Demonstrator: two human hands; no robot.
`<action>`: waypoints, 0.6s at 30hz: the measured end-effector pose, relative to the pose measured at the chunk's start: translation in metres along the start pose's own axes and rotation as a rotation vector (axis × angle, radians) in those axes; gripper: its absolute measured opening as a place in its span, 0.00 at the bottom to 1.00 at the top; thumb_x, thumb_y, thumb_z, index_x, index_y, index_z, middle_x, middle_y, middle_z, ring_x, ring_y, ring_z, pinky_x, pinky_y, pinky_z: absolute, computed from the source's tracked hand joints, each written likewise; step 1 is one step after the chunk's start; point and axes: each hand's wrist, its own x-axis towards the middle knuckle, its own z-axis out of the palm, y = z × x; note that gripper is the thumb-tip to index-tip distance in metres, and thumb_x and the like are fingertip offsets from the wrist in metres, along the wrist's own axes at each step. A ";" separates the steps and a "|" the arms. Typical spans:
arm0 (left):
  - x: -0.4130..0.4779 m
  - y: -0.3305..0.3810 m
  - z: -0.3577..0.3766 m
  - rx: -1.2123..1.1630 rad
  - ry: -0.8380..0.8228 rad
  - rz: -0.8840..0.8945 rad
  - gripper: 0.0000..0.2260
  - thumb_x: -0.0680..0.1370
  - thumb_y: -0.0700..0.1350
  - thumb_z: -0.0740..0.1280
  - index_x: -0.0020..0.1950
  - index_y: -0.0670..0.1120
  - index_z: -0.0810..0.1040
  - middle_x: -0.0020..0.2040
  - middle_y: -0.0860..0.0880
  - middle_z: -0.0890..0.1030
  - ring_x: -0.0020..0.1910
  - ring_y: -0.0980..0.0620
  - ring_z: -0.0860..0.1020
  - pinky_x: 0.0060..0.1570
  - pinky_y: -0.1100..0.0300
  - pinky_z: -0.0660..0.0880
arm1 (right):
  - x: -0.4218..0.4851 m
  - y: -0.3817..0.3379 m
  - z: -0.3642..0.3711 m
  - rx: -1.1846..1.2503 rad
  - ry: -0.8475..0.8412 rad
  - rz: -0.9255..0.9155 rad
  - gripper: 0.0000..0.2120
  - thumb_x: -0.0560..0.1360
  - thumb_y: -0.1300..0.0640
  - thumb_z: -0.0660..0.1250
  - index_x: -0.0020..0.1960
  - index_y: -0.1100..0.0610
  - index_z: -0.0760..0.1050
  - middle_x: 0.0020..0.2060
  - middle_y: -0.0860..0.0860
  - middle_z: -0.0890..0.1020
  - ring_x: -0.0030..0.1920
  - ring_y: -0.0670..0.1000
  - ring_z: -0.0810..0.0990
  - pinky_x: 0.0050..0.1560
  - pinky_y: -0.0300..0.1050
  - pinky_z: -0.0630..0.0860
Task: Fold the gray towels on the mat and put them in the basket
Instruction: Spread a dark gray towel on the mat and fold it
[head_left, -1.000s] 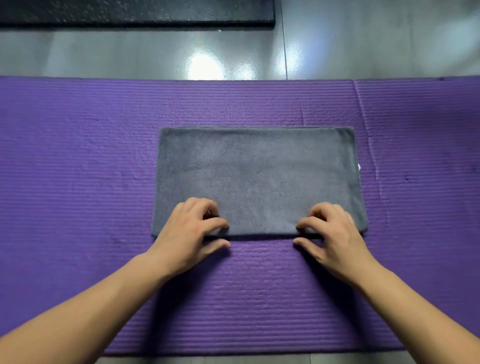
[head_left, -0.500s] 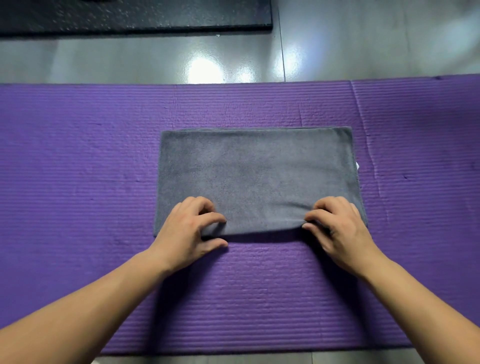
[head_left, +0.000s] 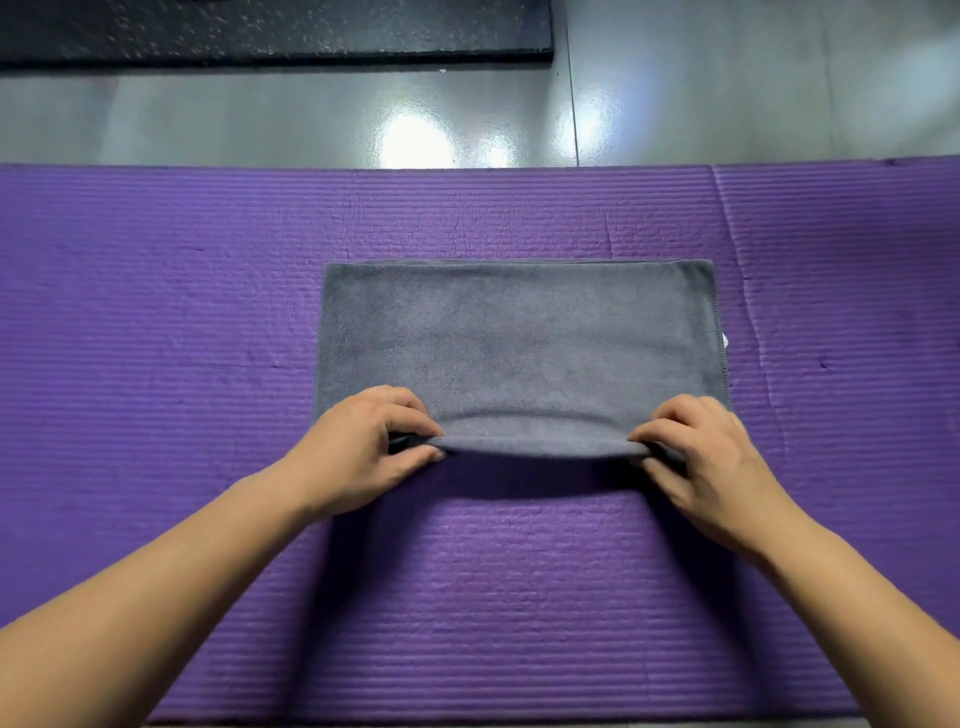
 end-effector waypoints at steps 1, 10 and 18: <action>0.003 0.002 -0.004 -0.025 -0.020 -0.004 0.11 0.75 0.57 0.70 0.49 0.52 0.86 0.45 0.58 0.81 0.45 0.60 0.80 0.48 0.56 0.77 | 0.003 -0.001 -0.008 0.041 -0.015 0.023 0.11 0.72 0.48 0.66 0.49 0.52 0.81 0.45 0.47 0.77 0.45 0.53 0.77 0.48 0.52 0.74; 0.079 0.019 -0.083 0.261 -0.018 -0.161 0.09 0.77 0.55 0.71 0.42 0.52 0.80 0.37 0.56 0.80 0.40 0.51 0.77 0.40 0.57 0.66 | 0.088 -0.017 -0.087 -0.181 -0.092 0.102 0.07 0.76 0.52 0.72 0.52 0.53 0.82 0.47 0.55 0.85 0.48 0.61 0.83 0.46 0.51 0.76; 0.134 -0.005 -0.066 0.420 0.102 -0.426 0.09 0.81 0.54 0.67 0.53 0.50 0.80 0.56 0.45 0.84 0.57 0.40 0.79 0.55 0.49 0.74 | 0.167 -0.006 -0.068 -0.301 0.016 0.294 0.11 0.80 0.52 0.64 0.60 0.48 0.80 0.59 0.55 0.83 0.63 0.61 0.77 0.61 0.57 0.66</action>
